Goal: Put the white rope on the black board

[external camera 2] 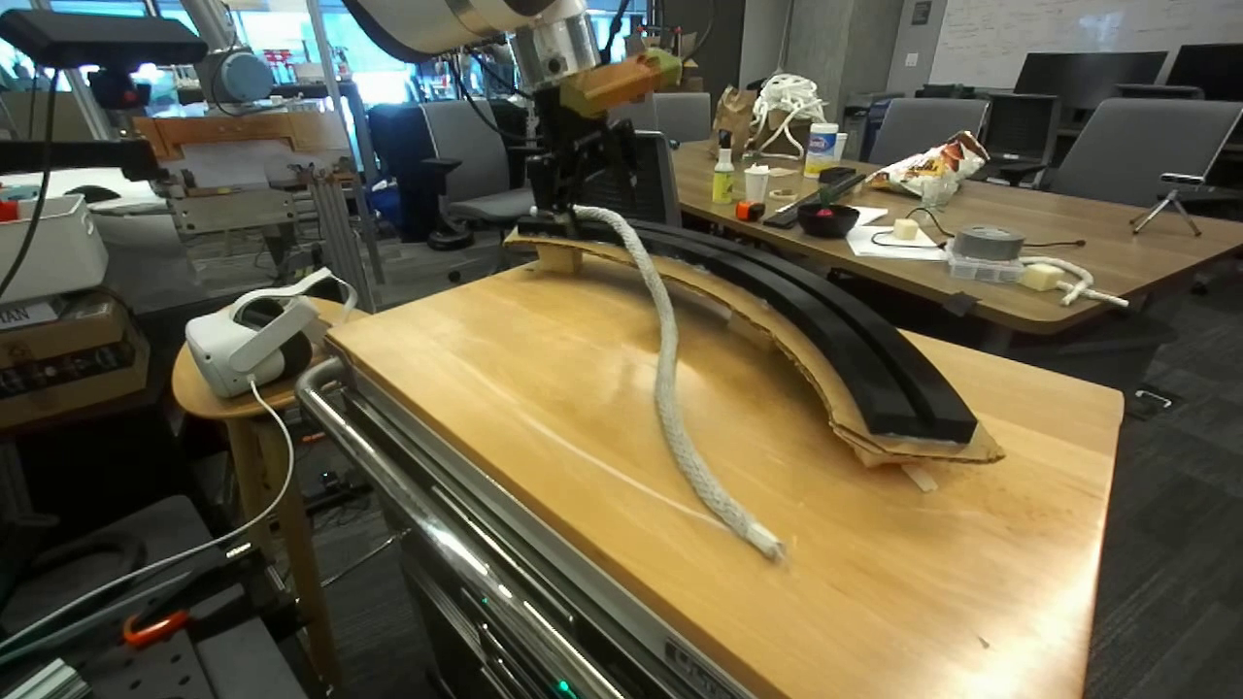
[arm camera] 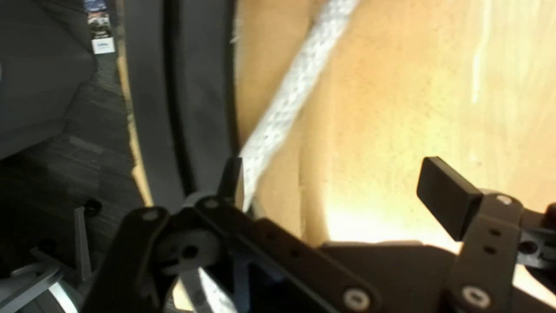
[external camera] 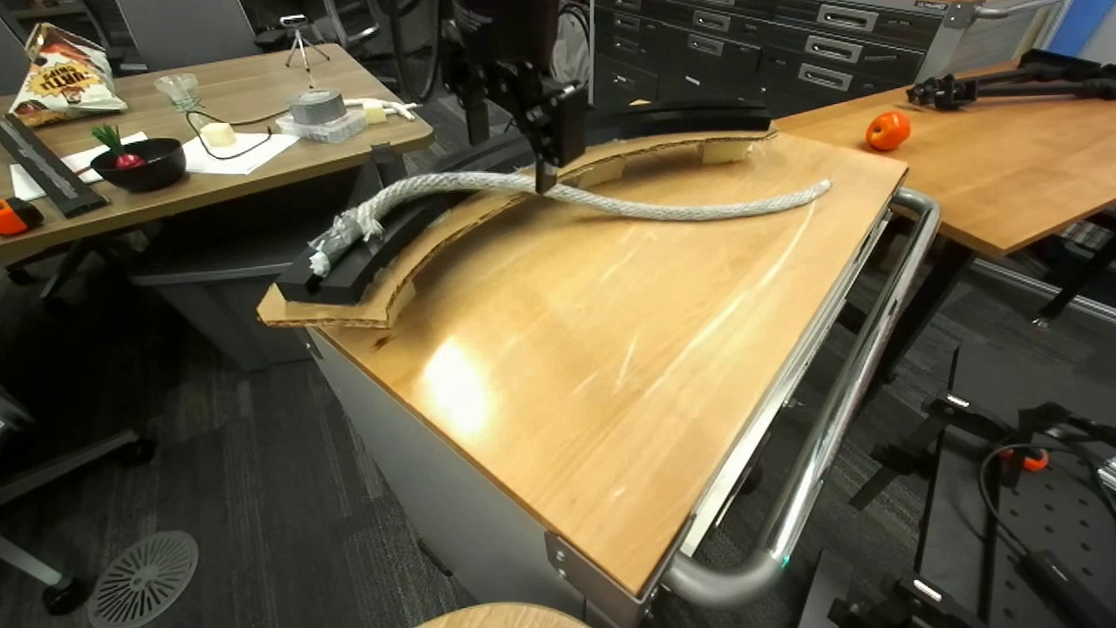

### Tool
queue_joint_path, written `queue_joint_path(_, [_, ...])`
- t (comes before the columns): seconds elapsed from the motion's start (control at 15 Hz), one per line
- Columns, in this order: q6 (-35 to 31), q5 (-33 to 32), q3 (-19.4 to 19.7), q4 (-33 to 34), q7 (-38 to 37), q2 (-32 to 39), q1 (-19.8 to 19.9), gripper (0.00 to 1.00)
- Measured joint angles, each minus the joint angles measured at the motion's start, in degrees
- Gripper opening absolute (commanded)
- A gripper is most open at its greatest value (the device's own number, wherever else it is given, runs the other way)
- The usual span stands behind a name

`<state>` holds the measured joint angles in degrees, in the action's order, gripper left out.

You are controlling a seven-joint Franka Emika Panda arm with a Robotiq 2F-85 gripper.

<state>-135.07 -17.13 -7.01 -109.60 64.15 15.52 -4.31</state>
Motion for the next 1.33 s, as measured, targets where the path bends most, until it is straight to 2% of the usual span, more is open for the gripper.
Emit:
queue_joint_path(0.13, [0.1,2.1,-0.1,-2.6,-0.4,-0.8,0.4,1.0])
queue_joint_path(0.53, [0.1,2.9,-0.2,-4.5,-2.9,-1.2,0.4,1.0])
queue_joint_path(0.73, [-0.9,10.3,-0.2,-10.6,-3.3,-2.6,1.4,1.0])
queue_joint_path(1.07, [-6.8,23.2,0.9,-24.7,-3.4,-7.1,6.1,1.0])
queue_joint_path(1.33, [-11.7,26.6,1.6,-30.5,-4.2,-10.8,7.0,1.0])
